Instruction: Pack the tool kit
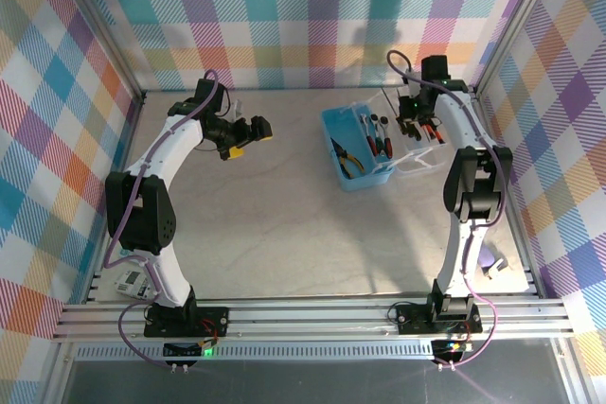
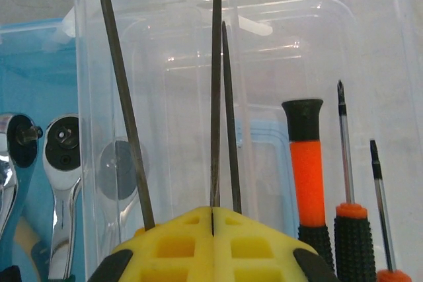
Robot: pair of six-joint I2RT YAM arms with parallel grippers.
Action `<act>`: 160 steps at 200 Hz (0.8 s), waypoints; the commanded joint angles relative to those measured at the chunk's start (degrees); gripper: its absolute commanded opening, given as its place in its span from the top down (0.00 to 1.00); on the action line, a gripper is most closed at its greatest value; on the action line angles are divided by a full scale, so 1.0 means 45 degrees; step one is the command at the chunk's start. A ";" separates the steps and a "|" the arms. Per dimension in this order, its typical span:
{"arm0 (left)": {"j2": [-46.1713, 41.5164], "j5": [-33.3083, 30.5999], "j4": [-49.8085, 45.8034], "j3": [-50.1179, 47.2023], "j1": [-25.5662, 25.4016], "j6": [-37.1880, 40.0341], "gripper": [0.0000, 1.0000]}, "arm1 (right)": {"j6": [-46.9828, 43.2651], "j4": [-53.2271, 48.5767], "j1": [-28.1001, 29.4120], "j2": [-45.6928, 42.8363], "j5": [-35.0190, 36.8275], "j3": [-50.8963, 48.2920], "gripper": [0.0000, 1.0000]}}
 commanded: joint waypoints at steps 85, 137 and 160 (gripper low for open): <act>0.0082 0.0258 -0.0044 -0.0183 -0.0138 0.0147 0.00 | -0.0004 -0.0806 0.0272 -0.1089 0.0130 -0.0289 1.00; -0.0005 0.0228 -0.0044 -0.0329 -0.0136 0.0149 0.00 | 0.0363 -0.0663 0.0306 0.0282 -0.0392 0.1900 0.93; -0.0075 0.0183 -0.0058 -0.0374 -0.0136 0.0170 0.00 | 0.0364 -0.0955 0.0333 0.0922 -0.0861 0.2554 0.93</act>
